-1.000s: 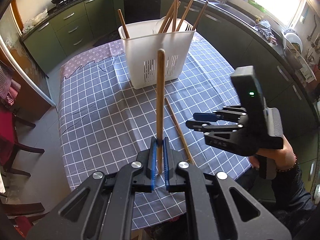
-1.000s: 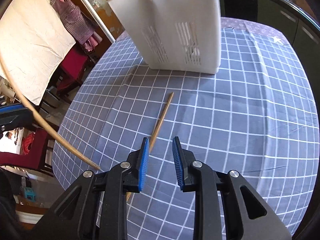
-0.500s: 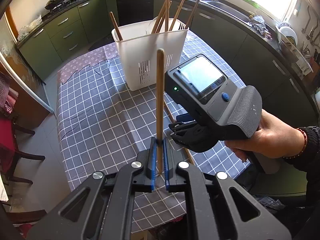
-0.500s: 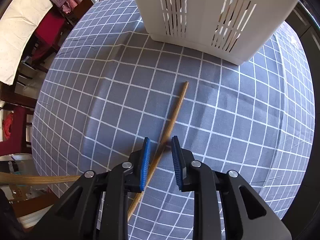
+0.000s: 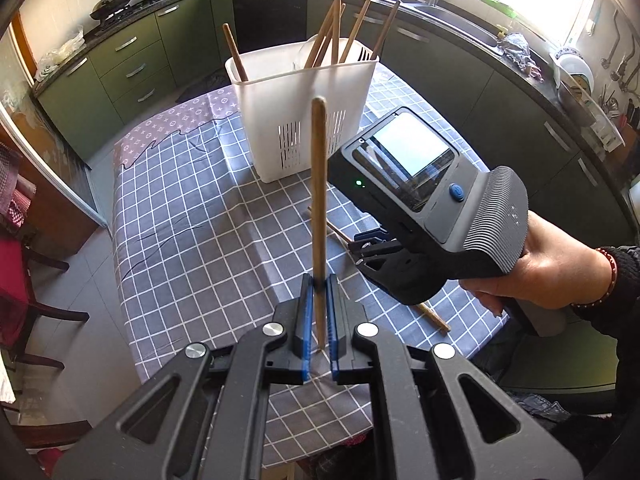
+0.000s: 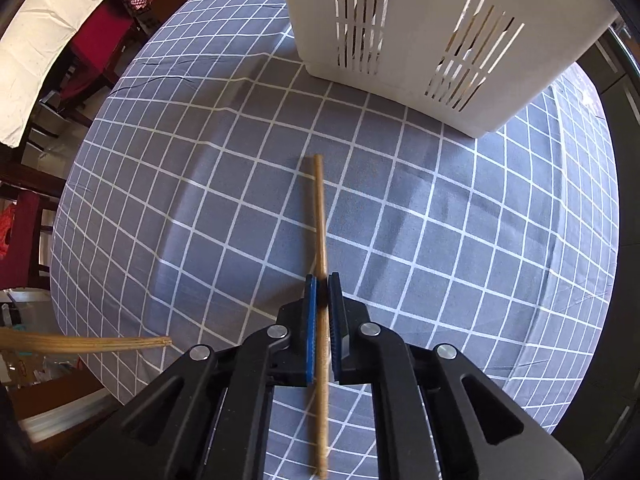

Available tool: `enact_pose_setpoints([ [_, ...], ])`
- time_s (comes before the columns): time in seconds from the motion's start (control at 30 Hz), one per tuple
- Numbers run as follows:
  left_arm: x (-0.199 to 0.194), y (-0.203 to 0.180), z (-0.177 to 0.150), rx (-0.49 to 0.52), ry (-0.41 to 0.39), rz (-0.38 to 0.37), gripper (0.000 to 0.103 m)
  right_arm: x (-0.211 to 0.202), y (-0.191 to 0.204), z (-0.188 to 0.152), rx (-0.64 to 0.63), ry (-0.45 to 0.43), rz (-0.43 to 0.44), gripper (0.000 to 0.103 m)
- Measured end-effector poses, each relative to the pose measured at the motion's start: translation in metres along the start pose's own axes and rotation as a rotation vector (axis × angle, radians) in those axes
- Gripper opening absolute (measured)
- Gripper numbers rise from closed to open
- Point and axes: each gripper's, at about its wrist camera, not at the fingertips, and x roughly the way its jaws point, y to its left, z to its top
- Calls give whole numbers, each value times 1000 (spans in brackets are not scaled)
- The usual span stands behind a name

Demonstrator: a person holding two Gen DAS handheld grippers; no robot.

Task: Organize utensils
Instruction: 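Hold the chopstick upright with the left gripper while the right gripper grasps the last chopstick, then carry both held chopsticks up toward the white holder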

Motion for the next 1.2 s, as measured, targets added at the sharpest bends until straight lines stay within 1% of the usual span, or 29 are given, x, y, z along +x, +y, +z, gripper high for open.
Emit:
enact_pose_setpoints([
  [0.1,0,1,0,-3,2,1,6,-9,-3,-9,-19,-29,-1,7],
  [0.2,-1,3,0,-7,1,2,7,-25,-9,-17,-14,-77,20,7],
  [0.43,-2,3,-2,-10,-1,2,7,-72,-25,-44,11,-259,94,7],
  [0.57,-2,4,-2,-9,-1,2,7,-105,-34,-61,12,-371,103,7],
  [0.7,-2,5,-3,-13,-3,4,7,-135,-39,-87,8,-477,103,7],
  [0.8,-3,5,-5,-17,-5,6,7,-150,-41,-108,3,-543,95,7],
  [0.97,-4,6,-6,-20,-7,5,7,-158,-41,-133,-1,-610,89,7],
  [1.2,-7,5,-7,-18,-6,3,7,-159,-45,-141,14,-626,122,7],
])
